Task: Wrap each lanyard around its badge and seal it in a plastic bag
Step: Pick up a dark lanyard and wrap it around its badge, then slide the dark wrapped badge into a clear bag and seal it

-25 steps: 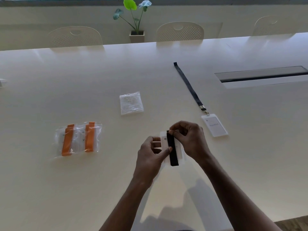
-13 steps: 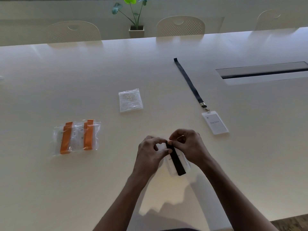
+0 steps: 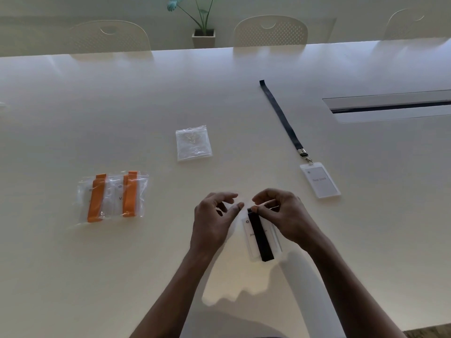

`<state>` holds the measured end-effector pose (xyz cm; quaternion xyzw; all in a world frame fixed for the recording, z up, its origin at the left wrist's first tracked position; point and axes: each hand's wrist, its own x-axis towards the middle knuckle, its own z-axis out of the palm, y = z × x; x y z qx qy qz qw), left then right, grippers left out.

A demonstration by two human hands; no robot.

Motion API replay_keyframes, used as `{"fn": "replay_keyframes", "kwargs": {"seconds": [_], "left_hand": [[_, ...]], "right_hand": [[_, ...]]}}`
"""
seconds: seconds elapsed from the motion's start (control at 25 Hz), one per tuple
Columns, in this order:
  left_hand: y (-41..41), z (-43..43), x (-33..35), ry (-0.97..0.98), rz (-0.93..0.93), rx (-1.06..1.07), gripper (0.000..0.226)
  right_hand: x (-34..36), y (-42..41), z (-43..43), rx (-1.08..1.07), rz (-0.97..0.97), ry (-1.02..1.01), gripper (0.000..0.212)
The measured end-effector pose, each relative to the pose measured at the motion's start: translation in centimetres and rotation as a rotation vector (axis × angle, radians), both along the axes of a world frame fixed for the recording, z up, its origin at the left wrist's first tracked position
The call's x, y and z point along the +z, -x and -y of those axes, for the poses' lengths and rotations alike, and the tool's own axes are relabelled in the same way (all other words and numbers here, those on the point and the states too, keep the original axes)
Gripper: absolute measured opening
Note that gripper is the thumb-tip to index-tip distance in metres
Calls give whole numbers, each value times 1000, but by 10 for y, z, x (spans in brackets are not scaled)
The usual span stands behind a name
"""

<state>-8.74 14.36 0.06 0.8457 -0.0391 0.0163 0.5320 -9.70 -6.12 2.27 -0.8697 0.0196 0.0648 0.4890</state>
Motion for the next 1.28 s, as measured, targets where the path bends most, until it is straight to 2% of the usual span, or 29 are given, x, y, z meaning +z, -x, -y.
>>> {"fn": "replay_keyframes", "kwargs": {"seconds": [0.12,0.32,0.52,0.84,1.04,1.28], "left_hand": [[-11,-9,-8,-59,94,104,29],[-50,-25,-18,-296,181,156,40],[-100,-40,-19,-378,257,218,46],[-167,-53,-11,-382,197,266,43],[-182,-53,-15,-425,138,252,40],[-184,-51,-22,-472,141,252,34]], "right_hand": [[4,-13,-5,-20,3,10,14],[12,-68,-27,25,-36,91,25],[3,-130,-66,-22,-15,91,28],[-3,-211,-111,-109,78,110,45],[-10,-232,-123,-90,111,167,42],[-13,-231,-130,-191,101,97,37]]}}
